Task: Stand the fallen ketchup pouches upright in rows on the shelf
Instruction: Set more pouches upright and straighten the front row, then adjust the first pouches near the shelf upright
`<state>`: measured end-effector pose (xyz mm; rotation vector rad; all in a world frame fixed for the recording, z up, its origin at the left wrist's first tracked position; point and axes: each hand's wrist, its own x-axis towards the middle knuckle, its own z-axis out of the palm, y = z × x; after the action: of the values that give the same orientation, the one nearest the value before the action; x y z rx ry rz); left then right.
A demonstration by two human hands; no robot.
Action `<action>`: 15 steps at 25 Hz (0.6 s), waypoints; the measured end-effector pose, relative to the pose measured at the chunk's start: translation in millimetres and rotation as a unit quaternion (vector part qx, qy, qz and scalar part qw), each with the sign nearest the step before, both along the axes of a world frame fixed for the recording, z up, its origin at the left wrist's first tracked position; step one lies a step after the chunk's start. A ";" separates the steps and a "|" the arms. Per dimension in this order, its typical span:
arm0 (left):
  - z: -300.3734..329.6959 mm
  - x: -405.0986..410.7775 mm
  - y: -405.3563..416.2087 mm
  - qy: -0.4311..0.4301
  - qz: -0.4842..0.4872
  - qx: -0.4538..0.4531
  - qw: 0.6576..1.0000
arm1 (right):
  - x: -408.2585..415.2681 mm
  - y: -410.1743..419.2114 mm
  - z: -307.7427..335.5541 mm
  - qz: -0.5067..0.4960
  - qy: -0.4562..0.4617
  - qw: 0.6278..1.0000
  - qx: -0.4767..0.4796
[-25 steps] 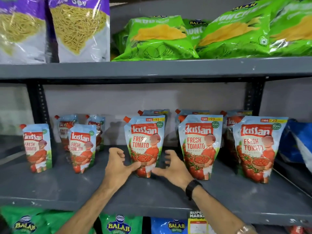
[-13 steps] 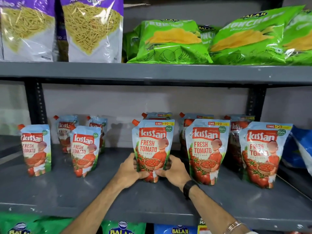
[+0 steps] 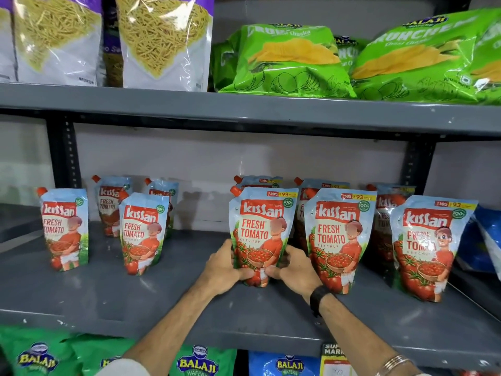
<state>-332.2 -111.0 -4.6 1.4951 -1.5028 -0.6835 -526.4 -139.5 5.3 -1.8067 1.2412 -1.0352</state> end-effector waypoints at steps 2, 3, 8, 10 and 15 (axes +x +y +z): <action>0.4 1.0 0.0 -0.004 -0.002 0.001 1.000 | -1.1 1.8 1.6 0.007 0.009 1.000 0.005; 1.0 2.0 0.6 -0.008 -0.008 0.002 1.000 | -1.8 3.2 1.9 0.010 0.013 1.000 0.009; 0.3 25.0 13.4 -0.041 -0.007 -0.008 0.999 | -7.4 22.0 -3.1 -0.065 -0.020 0.998 -0.001; 1.0 48.2 23.9 -0.051 0.033 -0.037 0.997 | -2.4 31.3 -5.6 -0.103 -0.048 0.993 -0.035; 3.4 133.7 53.3 -0.030 0.132 -0.126 0.983 | 73.6 55.8 -7.2 -0.024 -0.039 0.997 -0.066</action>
<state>-198.5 -57.7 -1.2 1.4912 -1.3463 -0.2826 -452.8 -83.7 -1.9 -1.8252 1.1977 -1.2290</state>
